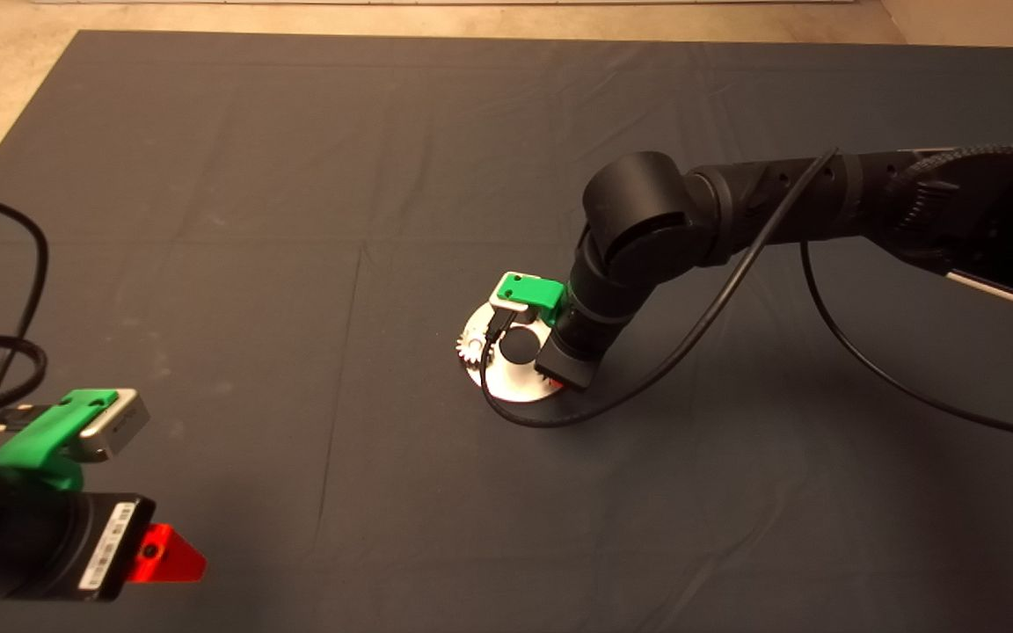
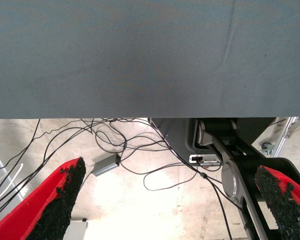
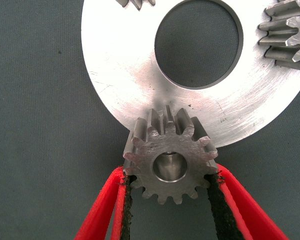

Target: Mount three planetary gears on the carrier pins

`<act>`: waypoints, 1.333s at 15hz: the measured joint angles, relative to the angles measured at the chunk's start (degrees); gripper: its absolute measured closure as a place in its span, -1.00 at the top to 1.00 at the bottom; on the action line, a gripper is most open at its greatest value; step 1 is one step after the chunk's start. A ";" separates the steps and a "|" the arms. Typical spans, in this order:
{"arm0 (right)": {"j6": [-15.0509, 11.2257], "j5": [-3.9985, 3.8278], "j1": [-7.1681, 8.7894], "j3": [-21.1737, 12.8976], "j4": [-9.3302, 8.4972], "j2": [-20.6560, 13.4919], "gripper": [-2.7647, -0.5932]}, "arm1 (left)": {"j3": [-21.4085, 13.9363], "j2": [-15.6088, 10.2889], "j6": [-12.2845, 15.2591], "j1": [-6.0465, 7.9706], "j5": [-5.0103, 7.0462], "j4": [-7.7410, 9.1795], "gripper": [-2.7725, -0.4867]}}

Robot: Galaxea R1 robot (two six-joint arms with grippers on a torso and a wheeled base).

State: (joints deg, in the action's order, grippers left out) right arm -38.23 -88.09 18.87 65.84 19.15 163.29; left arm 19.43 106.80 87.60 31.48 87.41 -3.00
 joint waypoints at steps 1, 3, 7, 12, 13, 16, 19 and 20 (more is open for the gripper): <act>0.00 0.00 0.01 0.00 0.02 0.00 -0.69 | 0.00 0.00 0.00 0.00 0.00 0.00 0.73; 0.00 0.00 0.00 0.00 0.06 0.01 -0.69 | 0.00 0.00 0.00 0.00 0.00 -0.01 0.73; 0.00 -0.24 -0.24 0.00 0.16 0.05 -0.69 | 0.00 0.00 0.00 0.00 0.00 -0.02 0.73; -0.02 -0.28 -0.96 0.02 0.74 0.02 -0.69 | 0.00 0.00 0.00 0.00 0.00 0.00 0.73; -0.02 -0.28 -1.01 0.02 0.77 0.02 -0.69 | 0.00 0.00 -0.01 0.00 0.00 0.00 0.73; -0.02 -0.28 -1.29 0.02 0.80 -0.11 -0.69 | 0.00 0.00 0.00 0.00 0.00 -0.02 0.73; -0.02 -0.26 -1.29 0.02 0.80 -0.11 -0.67 | 0.00 0.00 0.00 0.00 0.00 0.00 0.73; -0.02 -0.26 -1.29 0.02 0.80 -0.11 -0.67 | 0.00 0.00 0.00 0.00 0.00 0.00 0.73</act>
State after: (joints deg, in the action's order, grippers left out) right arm -38.25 -88.35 17.58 65.87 19.96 163.18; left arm 19.43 106.80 87.60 31.48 87.41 -3.00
